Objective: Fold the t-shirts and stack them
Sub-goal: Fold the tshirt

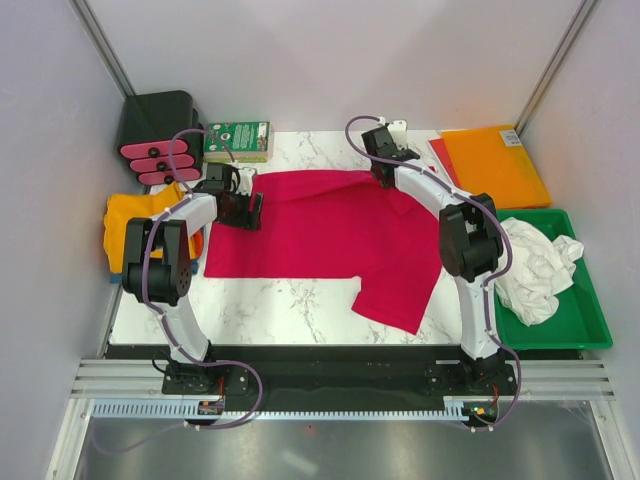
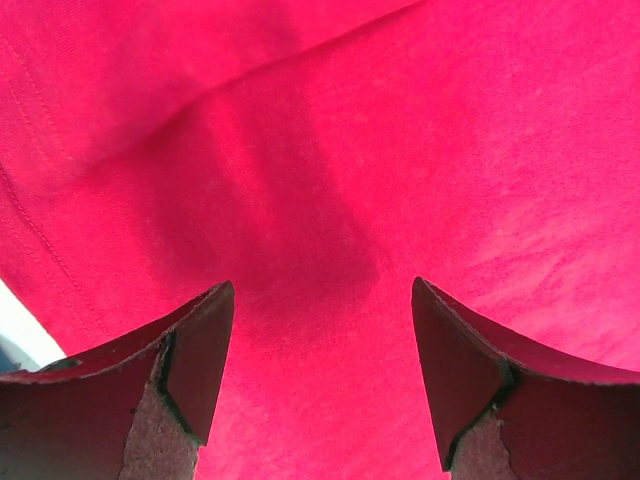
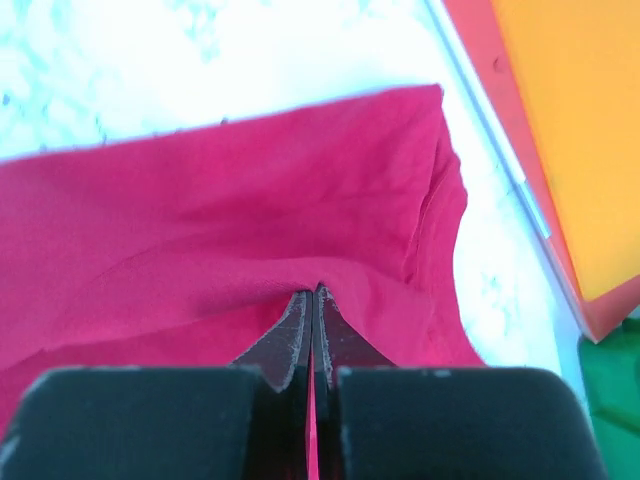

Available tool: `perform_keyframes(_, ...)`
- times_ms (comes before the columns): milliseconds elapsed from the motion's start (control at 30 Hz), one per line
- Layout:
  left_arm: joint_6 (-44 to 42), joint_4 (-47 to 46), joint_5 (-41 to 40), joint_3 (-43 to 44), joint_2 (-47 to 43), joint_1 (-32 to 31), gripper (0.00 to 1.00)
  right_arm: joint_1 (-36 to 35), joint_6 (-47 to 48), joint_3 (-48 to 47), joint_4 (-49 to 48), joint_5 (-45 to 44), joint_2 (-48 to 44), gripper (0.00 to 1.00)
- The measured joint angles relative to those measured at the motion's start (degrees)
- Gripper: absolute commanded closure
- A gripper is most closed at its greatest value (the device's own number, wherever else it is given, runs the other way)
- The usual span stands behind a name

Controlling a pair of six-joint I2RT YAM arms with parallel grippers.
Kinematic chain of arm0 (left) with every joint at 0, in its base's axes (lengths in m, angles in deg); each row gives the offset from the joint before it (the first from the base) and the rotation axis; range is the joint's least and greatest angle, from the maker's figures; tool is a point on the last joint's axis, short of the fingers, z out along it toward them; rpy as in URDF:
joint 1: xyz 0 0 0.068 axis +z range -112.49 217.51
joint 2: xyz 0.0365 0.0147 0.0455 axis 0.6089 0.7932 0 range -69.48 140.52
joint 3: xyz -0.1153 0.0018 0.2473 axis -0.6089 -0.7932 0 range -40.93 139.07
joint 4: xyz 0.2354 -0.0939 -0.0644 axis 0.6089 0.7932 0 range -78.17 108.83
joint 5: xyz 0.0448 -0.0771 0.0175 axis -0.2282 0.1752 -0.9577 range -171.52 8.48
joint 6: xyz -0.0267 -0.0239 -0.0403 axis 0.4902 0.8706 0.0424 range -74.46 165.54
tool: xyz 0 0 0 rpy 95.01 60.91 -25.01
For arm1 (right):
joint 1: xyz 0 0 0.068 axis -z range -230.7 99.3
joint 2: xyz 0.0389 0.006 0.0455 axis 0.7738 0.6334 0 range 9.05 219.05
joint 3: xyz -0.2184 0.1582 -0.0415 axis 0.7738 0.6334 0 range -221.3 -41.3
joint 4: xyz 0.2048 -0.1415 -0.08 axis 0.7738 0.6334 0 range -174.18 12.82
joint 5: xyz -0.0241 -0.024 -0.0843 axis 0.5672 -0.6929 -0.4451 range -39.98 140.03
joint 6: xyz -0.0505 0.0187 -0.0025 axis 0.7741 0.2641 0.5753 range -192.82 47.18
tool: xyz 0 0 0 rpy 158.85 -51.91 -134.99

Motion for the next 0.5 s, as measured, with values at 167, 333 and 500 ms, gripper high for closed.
perform_keyframes(167,0.0,-0.09,0.0,0.0,0.15,0.0,0.22,1.16,-0.39,-3.82,0.0,-0.63,3.13,0.61)
perform_keyframes(333,0.02,-0.04,0.07,0.0,0.15,0.0,0.22,1.01,-0.31,-0.37,-1.97,-1.27,2.75,0.47)
perform_keyframes(500,0.04,0.0,0.94,0.0,0.15,0.0,0.22,-0.96,0.22,5.46,-3.69,-1.88,0.39,0.5)
